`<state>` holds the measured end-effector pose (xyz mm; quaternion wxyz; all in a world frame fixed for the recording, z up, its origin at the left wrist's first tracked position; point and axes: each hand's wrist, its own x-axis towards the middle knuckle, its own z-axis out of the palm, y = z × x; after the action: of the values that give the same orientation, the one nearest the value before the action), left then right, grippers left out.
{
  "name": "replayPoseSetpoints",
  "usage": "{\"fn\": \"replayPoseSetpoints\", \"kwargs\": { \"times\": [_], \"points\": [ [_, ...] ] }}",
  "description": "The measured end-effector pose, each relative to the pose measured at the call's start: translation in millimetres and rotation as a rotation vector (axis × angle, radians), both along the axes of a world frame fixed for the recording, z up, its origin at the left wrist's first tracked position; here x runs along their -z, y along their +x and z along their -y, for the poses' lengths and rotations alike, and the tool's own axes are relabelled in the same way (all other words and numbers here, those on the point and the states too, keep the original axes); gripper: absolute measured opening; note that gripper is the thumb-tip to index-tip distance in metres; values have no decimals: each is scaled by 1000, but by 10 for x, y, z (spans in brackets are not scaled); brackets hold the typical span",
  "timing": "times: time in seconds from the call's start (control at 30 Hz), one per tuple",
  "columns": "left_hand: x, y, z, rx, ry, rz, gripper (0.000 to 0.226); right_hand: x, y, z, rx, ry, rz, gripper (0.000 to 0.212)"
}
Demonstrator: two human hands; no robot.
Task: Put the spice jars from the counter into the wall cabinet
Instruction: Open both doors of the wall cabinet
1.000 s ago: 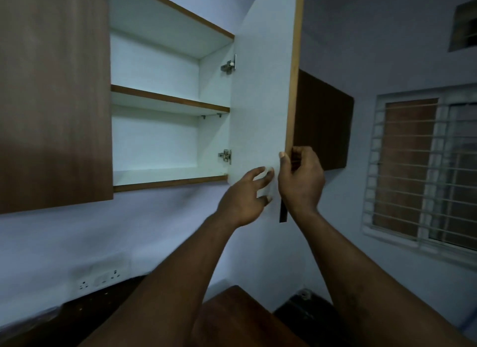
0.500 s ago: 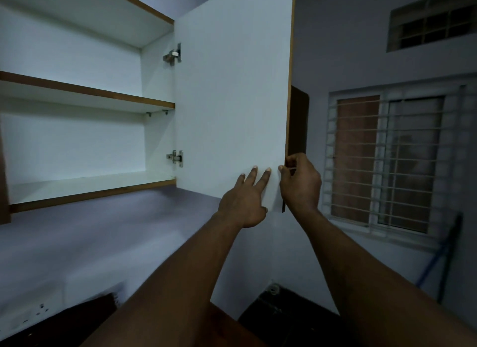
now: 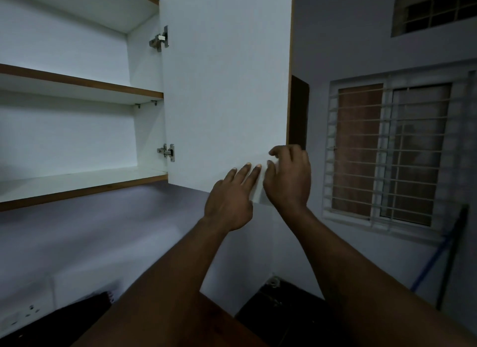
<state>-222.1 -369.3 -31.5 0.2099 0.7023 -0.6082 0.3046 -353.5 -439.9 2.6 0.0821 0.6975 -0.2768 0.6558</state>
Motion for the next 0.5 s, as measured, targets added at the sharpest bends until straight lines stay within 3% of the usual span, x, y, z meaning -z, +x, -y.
{"fn": "replayPoseSetpoints", "kwargs": {
  "times": [0.2,0.27,0.37,0.5],
  "points": [
    [-153,563,-445,-210,-35,68,66,-74,545,-422,-287,-57,-185,8],
    [-247,797,-670,-323,-26,126,48,-75,794,-550,-344,-43,-231,8],
    [-402,1158,-1067,-530,74,196,23,-69,1218,-743,-425,-26,-317,9],
    [-493,1639,-1644,-804,212,127,16,-49,1779,-1014,-548,25,-377,8]
  ]
}}
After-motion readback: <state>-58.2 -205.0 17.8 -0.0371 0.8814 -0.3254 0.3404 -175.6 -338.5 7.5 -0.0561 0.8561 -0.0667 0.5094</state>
